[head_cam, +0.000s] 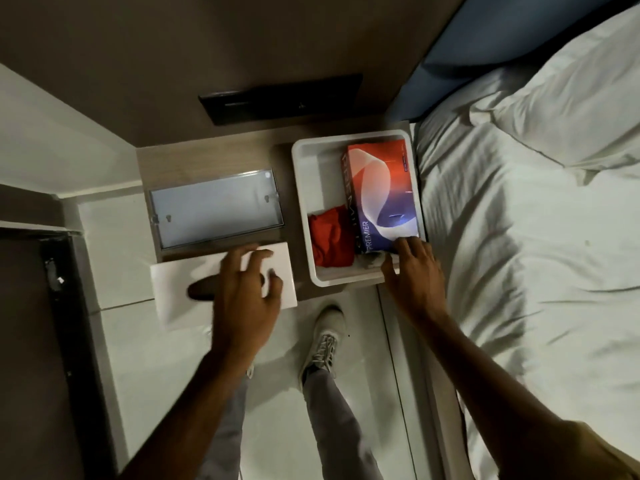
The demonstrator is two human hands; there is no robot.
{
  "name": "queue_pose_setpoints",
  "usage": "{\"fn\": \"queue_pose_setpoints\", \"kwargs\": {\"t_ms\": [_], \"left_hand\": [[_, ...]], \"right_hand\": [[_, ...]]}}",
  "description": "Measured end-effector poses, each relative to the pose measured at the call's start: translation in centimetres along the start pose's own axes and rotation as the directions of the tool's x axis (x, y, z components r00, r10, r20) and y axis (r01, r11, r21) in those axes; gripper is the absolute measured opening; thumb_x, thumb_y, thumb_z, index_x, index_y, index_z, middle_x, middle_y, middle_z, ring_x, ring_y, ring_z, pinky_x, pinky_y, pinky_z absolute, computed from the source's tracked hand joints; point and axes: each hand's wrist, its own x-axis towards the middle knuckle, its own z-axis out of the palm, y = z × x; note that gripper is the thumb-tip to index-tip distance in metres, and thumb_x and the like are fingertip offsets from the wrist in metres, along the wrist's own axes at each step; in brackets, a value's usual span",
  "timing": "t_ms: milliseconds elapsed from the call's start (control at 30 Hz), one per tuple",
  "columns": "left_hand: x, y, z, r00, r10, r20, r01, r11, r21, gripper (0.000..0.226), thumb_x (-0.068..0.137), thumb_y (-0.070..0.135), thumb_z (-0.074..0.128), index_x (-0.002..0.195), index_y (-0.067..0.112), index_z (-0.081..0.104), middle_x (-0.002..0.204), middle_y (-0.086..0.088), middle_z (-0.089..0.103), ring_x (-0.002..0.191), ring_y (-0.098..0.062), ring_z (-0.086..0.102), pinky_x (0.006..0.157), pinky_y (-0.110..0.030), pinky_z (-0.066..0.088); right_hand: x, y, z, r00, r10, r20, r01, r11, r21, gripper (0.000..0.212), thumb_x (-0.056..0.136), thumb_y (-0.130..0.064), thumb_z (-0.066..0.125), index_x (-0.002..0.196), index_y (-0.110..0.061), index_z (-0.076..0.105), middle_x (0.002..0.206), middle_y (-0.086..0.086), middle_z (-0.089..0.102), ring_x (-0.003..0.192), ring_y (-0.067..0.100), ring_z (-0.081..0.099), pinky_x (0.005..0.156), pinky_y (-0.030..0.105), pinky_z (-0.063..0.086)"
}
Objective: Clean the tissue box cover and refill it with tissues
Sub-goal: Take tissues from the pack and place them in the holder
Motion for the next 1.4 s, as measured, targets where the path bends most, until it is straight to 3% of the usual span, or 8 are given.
{"fn": "queue_pose_setpoints", "kwargs": {"t_ms": [133, 333, 500, 633, 900, 1000, 1200, 1400], "left_hand": [[0.6, 7.3, 3.0, 0.991, 0.127, 0.035, -0.122, 0.986, -0.112, 0.04, 0.094, 0.035, 0.053, 0.129, 0.016, 0.061, 0.135, -0.004, 0.054, 0.121, -0.02, 0.056, 0.094, -0.032, 0.052], [3.1, 15.4, 8.1, 0.989, 0.088, 0.115, -0.073, 0.989, -0.132, 0.098, 0.077, 0.069, 0.064, 0.154, 0.019, 0.029, 0.151, -0.009, 0.042, 0.133, -0.023, 0.047, 0.1, -0.038, 0.052], [4.6, 17.2, 8.0, 0.995, -0.002, -0.105, -0.012, 0.991, -0.133, 0.072, 0.085, 0.044, 0.071, 0.145, 0.014, 0.045, 0.14, -0.011, 0.055, 0.115, -0.026, 0.064, 0.087, -0.029, 0.052], [5.5, 17.0, 6.1, 0.991, 0.002, -0.133, -0.018, 0.993, -0.119, 0.062, 0.09, 0.028, 0.067, 0.146, 0.018, 0.042, 0.131, -0.01, 0.062, 0.109, -0.029, 0.066, 0.085, -0.045, 0.06], [7.5, 16.4, 3.9, 0.942, 0.279, -0.186, -0.285, 0.958, -0.01, 0.055, 0.097, 0.013, 0.053, 0.146, 0.029, 0.034, 0.117, -0.016, 0.063, 0.07, -0.024, 0.067, 0.055, -0.038, 0.061], [8.0, 16.3, 3.8, 0.949, 0.28, -0.142, -0.285, 0.958, -0.018, 0.054, 0.093, 0.007, 0.058, 0.143, 0.025, 0.049, 0.129, -0.018, 0.058, 0.077, -0.03, 0.07, 0.064, -0.041, 0.064], [8.1, 15.9, 3.6, 0.971, 0.218, -0.103, -0.223, 0.974, -0.04, 0.049, 0.097, 0.009, 0.055, 0.143, 0.024, 0.053, 0.136, -0.014, 0.052, 0.079, -0.024, 0.069, 0.077, -0.036, 0.064], [8.0, 16.4, 3.2, 0.967, 0.223, -0.122, -0.237, 0.964, -0.117, 0.042, 0.1, 0.008, 0.051, 0.139, 0.021, 0.057, 0.13, -0.011, 0.056, 0.08, -0.022, 0.067, 0.082, -0.035, 0.063]], "right_hand": [[0.2, 1.7, -2.6, 0.981, -0.161, -0.108, 0.162, 0.987, -0.001, 0.025, 0.1, -0.02, 0.059, 0.122, -0.015, 0.07, 0.116, 0.007, 0.071, 0.113, 0.035, 0.061, 0.094, 0.046, 0.045], [2.7, 1.7, -7.8, 0.904, -0.345, -0.252, 0.35, 0.936, -0.026, 0.024, 0.097, -0.024, 0.062, 0.117, -0.014, 0.07, 0.112, 0.007, 0.069, 0.112, 0.033, 0.059, 0.096, 0.046, 0.042], [4.8, 0.1, -10.7, 0.879, -0.319, -0.355, 0.363, 0.929, 0.064, 0.022, 0.101, -0.024, 0.056, 0.118, -0.012, 0.065, 0.114, 0.008, 0.068, 0.112, 0.028, 0.056, 0.099, 0.043, 0.045], [5.9, -0.8, -11.6, 0.87, -0.334, -0.361, 0.384, 0.92, 0.073, 0.018, 0.101, -0.023, 0.052, 0.112, -0.013, 0.063, 0.114, 0.008, 0.068, 0.111, 0.03, 0.059, 0.102, 0.042, 0.044], [7.1, 0.3, -11.7, 0.893, -0.299, -0.335, 0.322, 0.947, 0.014, 0.053, 0.095, -0.048, 0.058, 0.136, -0.015, 0.058, 0.14, 0.01, 0.055, 0.131, 0.03, 0.051, 0.112, 0.044, 0.04], [6.9, 1.7, -11.2, 0.924, -0.246, -0.293, 0.271, 0.962, 0.046, 0.07, 0.086, -0.043, 0.07, 0.148, -0.017, 0.047, 0.155, 0.01, 0.043, 0.142, 0.03, 0.042, 0.115, 0.046, 0.04], [5.8, 4.7, -10.5, 0.907, -0.146, -0.396, 0.249, 0.942, 0.223, 0.045, 0.097, -0.024, 0.06, 0.14, -0.021, 0.048, 0.137, 0.002, 0.049, 0.11, 0.017, 0.059, 0.074, 0.036, 0.063], [4.7, 6.0, -10.0, 0.964, -0.044, -0.262, 0.096, 0.977, 0.191, 0.037, 0.096, -0.031, 0.065, 0.13, -0.017, 0.064, 0.139, 0.009, 0.05, 0.123, 0.026, 0.053, 0.086, 0.043, 0.061]]}}
